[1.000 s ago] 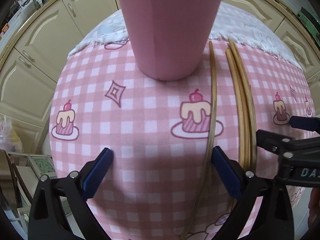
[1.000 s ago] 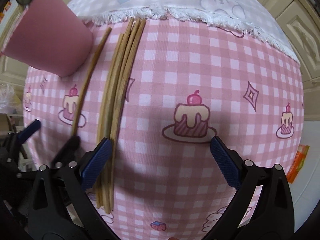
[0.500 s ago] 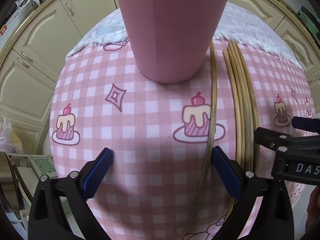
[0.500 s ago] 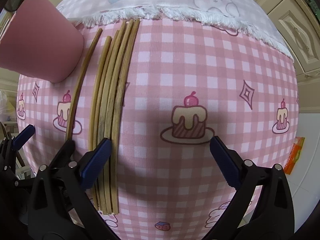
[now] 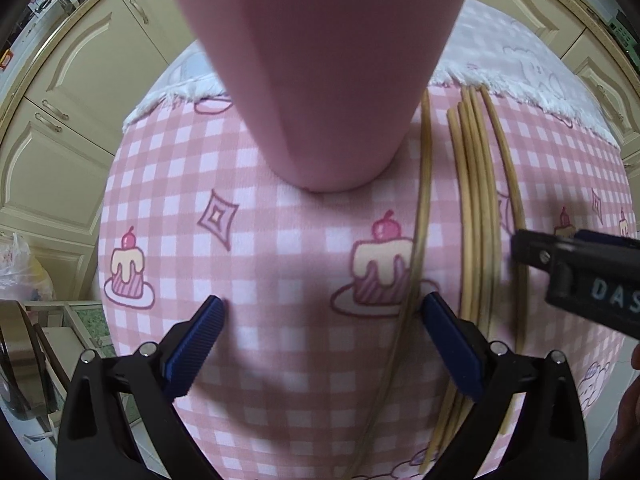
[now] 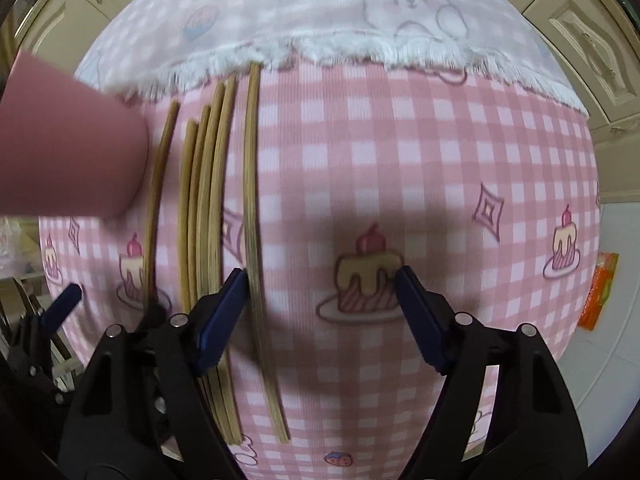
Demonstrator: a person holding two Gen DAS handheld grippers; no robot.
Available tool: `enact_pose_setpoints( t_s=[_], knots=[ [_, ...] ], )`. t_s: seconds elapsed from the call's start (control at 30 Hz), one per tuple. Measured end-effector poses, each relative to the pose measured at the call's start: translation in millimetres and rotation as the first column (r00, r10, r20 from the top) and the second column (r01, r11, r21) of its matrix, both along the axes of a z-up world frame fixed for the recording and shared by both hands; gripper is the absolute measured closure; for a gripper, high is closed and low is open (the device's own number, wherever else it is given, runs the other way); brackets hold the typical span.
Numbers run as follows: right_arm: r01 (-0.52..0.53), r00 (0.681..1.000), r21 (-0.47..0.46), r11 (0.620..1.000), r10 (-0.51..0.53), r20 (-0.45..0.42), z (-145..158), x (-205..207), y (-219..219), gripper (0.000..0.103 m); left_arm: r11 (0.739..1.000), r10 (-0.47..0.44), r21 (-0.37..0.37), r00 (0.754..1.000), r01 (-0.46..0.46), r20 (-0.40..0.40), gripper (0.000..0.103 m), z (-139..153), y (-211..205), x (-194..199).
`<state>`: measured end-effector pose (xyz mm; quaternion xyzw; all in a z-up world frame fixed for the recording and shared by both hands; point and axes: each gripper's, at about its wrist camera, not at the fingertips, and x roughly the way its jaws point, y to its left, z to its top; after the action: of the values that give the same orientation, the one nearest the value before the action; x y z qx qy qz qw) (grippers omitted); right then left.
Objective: Organize utensils
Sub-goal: 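Lower both open tools onto the remaining chopstick bundle beside the cup, then close the left tool on one chopstick while the right tool grasps another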
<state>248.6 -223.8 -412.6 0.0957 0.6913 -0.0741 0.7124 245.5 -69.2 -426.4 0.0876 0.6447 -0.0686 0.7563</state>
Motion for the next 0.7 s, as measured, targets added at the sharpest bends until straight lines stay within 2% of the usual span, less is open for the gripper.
enact_pose_setpoints(
  t_s=[0.03, 0.1, 0.13, 0.2, 0.23, 0.27, 0.3, 0.33, 0.37, 0.53, 0.7],
  knots=[
    [-0.005, 1.000, 0.000, 1.000, 0.005, -0.001, 0.0, 4.4, 1.5, 0.028, 1.000, 0.002, -0.003, 1.000, -0.002, -0.006, 0.007, -0.1, -3.2, 1.2],
    [-0.028, 1.000, -0.018, 0.999, 0.028, -0.006, 0.8, 13.4, 6.3, 0.036, 1.000, 0.002, -0.013, 1.000, -0.003, -0.020, 0.018, -1.1, -10.3, 3.0],
    [-0.056, 0.998, -0.024, 0.998, 0.056, -0.003, 2.8, 16.8, 11.1, 0.044, 1.000, 0.004, -0.014, 1.000, -0.005, -0.015, 0.021, 0.0, -13.9, 3.5],
    [-0.086, 0.996, -0.018, 0.996, 0.086, 0.003, 6.3, 17.7, 17.6, 0.072, 1.000, -0.010, -0.022, 1.000, 0.010, -0.005, 0.037, 3.0, -21.4, 1.6],
    [-0.093, 0.996, -0.002, 0.996, 0.093, 0.001, 7.2, 17.3, 19.9, 0.095, 0.999, -0.026, -0.027, 1.000, 0.026, 0.002, 0.042, 5.7, -26.6, -1.1],
    [-0.089, 0.996, 0.017, 0.996, 0.089, 0.000, 7.4, 15.4, 18.9, 0.097, 0.999, -0.045, -0.031, 0.999, 0.045, 0.010, 0.058, 7.5, -31.3, -3.3],
    [-0.087, 0.996, 0.029, 0.996, 0.086, 0.005, 7.9, 12.7, 17.6, 0.097, 0.997, -0.073, -0.035, 0.997, 0.074, 0.019, 0.083, 10.2, -37.9, -6.5],
    [-0.079, 0.997, 0.048, 0.996, 0.078, 0.011, 8.3, 10.9, 14.2, 0.097, 0.995, -0.087, -0.038, 0.996, 0.088, 0.014, 0.094, 10.8, -41.6, -8.4],
    [-0.058, 0.998, 0.083, 0.995, 0.057, 0.019, 9.0, 8.2, 8.8, 0.098, 0.995, -0.092, -0.042, 0.996, 0.092, 0.007, 0.098, 11.0, -43.9, -9.8],
    [-0.012, 0.995, 0.164, 0.986, -0.004, 0.095, 22.8, -12.9, -17.8, 0.098, 0.993, -0.071, -0.100, 0.997, 0.069, -0.010, 0.098, 15.6, -37.3, -23.3],
    [0.010, 0.978, 0.245, 0.969, -0.060, 0.197, 51.6, -36.3, -45.2, 0.098, 0.976, -0.085, -0.197, 0.995, 0.093, 0.048, 0.098, 38.1, -28.3, -48.5]
  ],
)
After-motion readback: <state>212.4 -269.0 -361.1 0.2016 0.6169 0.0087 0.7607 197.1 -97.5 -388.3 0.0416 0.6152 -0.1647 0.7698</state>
